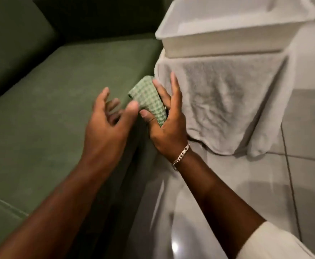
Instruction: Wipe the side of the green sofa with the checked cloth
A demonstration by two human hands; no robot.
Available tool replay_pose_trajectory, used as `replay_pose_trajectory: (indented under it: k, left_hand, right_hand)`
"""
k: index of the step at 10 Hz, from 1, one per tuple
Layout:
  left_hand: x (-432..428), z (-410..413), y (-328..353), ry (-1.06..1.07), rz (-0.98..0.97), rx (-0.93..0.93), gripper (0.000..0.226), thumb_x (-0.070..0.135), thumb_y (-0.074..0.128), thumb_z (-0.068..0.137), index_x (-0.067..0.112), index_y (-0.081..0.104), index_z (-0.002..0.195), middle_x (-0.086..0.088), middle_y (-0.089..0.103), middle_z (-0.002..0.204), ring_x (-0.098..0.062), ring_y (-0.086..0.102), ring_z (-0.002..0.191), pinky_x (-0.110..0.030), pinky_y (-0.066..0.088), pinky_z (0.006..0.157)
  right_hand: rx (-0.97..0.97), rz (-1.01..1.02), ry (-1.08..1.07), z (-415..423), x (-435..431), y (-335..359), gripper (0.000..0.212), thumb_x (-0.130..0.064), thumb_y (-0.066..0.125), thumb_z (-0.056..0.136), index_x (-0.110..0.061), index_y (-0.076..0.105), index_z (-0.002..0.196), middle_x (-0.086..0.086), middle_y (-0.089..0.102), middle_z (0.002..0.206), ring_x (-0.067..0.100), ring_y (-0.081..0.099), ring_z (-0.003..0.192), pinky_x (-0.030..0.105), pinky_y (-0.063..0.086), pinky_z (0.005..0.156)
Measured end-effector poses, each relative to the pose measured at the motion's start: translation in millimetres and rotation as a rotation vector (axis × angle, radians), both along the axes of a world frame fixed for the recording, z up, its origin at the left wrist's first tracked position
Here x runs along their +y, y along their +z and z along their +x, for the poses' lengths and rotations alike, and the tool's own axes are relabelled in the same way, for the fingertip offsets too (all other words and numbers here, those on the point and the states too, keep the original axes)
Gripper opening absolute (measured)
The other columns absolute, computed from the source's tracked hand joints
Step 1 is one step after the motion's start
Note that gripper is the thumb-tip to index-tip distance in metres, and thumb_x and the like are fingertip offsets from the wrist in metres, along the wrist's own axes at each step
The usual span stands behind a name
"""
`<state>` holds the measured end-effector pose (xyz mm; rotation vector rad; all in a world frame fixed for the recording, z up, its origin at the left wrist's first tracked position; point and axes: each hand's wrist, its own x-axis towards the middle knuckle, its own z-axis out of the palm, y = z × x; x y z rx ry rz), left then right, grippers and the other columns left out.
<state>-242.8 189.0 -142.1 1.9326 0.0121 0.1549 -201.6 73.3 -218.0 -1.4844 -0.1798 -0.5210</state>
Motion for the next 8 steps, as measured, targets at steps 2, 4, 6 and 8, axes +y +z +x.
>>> replay_pose_trajectory:
  k: [2,4,6,8]
  left_hand:
    - [-61,73,99,-0.135,-0.575,0.061,0.023,0.001,0.054,0.092,-0.006,0.064,0.112,-0.025,0.072,0.104,-0.027,0.071,0.086,-0.037,0.062,0.078]
    - [-151,161,157,-0.157,-0.972,0.151,0.012,-0.003,0.05,0.094,0.006,0.058,0.092,-0.019,0.067,0.098,-0.029,0.069,0.084,-0.044,0.061,0.076]
    - [-189,214,122,0.074,-0.627,0.489,0.027,-0.016,0.05,0.083,0.009,0.06,0.08,-0.016,0.07,0.104,-0.037,0.069,0.101,-0.054,0.059,0.088]
    - [-162,214,139,0.094,-0.244,0.548,0.018,0.002,0.068,0.079,0.006,0.062,0.096,-0.013,0.059,0.092,-0.026,0.057,0.085,-0.04,0.053,0.086]
  right_hand:
    - [-0.105,-0.17,0.128,24,-76,134,0.091,0.004,0.067,0.073,-0.009,0.021,0.151,0.009,0.046,0.15,0.008,0.051,0.132,0.032,0.05,0.102]
    - [0.407,0.308,0.044,97,-185,214,0.045,-0.014,0.07,0.075,-0.015,0.059,0.118,0.001,0.067,0.119,0.016,0.067,0.105,0.041,0.056,0.092]
    - [0.755,0.088,-0.106,178,-227,174,0.059,0.002,0.074,0.056,0.005,0.06,0.114,0.022,0.072,0.106,0.038,0.072,0.093,0.055,0.06,0.082]
    - [0.893,-0.365,-0.268,187,-219,162,0.055,-0.008,0.062,0.079,-0.012,0.047,0.132,0.016,0.062,0.115,0.034,0.065,0.104,0.031,0.051,0.073]
